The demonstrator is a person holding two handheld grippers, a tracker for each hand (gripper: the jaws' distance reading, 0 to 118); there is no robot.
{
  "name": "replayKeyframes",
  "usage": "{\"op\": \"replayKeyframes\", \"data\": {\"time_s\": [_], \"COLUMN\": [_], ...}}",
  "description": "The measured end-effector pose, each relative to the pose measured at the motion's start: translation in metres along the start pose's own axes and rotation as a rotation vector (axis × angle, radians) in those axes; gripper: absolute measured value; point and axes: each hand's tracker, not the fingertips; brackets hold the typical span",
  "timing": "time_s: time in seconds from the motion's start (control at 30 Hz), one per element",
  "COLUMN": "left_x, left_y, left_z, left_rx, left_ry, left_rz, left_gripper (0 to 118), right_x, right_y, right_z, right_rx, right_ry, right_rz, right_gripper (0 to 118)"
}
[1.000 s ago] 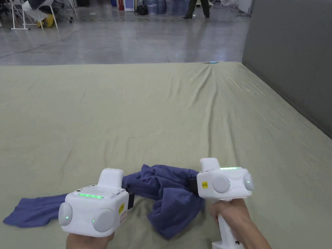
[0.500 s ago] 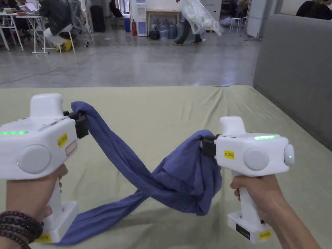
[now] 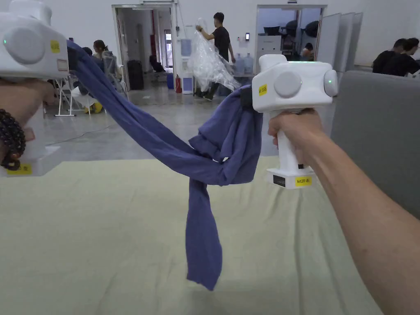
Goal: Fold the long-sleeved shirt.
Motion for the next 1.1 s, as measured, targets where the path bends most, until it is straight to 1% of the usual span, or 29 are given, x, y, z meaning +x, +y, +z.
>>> {"op": "replayKeyframes", "data": {"time_s": [0.07,0.1,0.17,0.23,0.37,0.4,0.43,0.5,0.57,0.63,0.7,0.73,0.77,0.87,0.9,1.03,1.1], "left_x": [-0.002,-0.002,0.0,0.005,0.017,0.019,0.023,0.023,0.016,0.008,0.0,-0.001,0.0,-0.006,-0.01,-0.026,-0.032], "left_y": [-0.015,-0.028,-0.064,-0.114,-0.225,-0.253,-0.278,-0.313,-0.331,-0.342,-0.35,-0.357,-0.364,-0.387,-0.395,-0.431,-0.451], "left_z": [-0.005,-0.009,-0.017,-0.029,-0.045,-0.046,-0.044,-0.036,-0.032,-0.009,0.021,0.035,0.048,0.096,0.112,0.166,0.183], "left_rx": [-0.012,-0.018,-0.085,-0.168,-0.368,-0.413,-0.467,-0.505,-0.515,-0.516,-0.537,-0.553,-0.569,-0.606,-0.616,-0.69,-0.721], "left_ry": [0.004,0.004,-0.02,-0.062,-0.089,-0.106,-0.111,-0.122,-0.124,-0.133,-0.176,-0.192,-0.184,-0.218,-0.214,-0.204,-0.204], "left_rz": [-0.039,-0.047,-0.041,-0.021,0.002,0.004,-0.013,-0.032,-0.01,0.018,0.016,-0.008,-0.038,-0.108,-0.105,-0.1,-0.076], "left_gripper": [1,1,1,1,1,1,1,1,1,1,1,1,1,1,1,1,1], "right_x": [0.002,0.002,0.005,0.006,0.006,0.013,0.014,0.016,0.019,0.02,0.016,0.012,0.008,-0.001,-0.002,-0.009,-0.011], "right_y": [-0.011,-0.025,-0.06,-0.114,-0.226,-0.252,-0.276,-0.308,-0.324,-0.33,-0.339,-0.347,-0.355,-0.385,-0.396,-0.441,-0.461], "right_z": [-0.01,-0.016,-0.029,-0.045,-0.072,-0.085,-0.087,-0.083,-0.065,-0.035,0.002,0.021,0.039,0.102,0.122,0.18,0.19], "right_rx": [-0.032,-0.054,-0.105,-0.196,-0.383,-0.423,-0.466,-0.505,-0.482,-0.448,-0.436,-0.425,-0.426,-0.463,-0.481,-0.553,-0.589], "right_ry": [-0.004,-0.013,-0.025,-0.025,-0.046,-0.047,-0.054,-0.065,-0.073,-0.071,-0.057,-0.073,-0.077,-0.066,-0.047,-0.054,-0.079], "right_rz": [0.001,0.0,0.003,-0.009,-0.039,-0.051,-0.064,-0.084,-0.085,-0.131,-0.106,-0.053,-0.018,-0.025,-0.041,-0.061,-0.039], "right_gripper": [18,18,18,18,18,18,18,18,18,18,18,18,18,18,18,18,18]}}
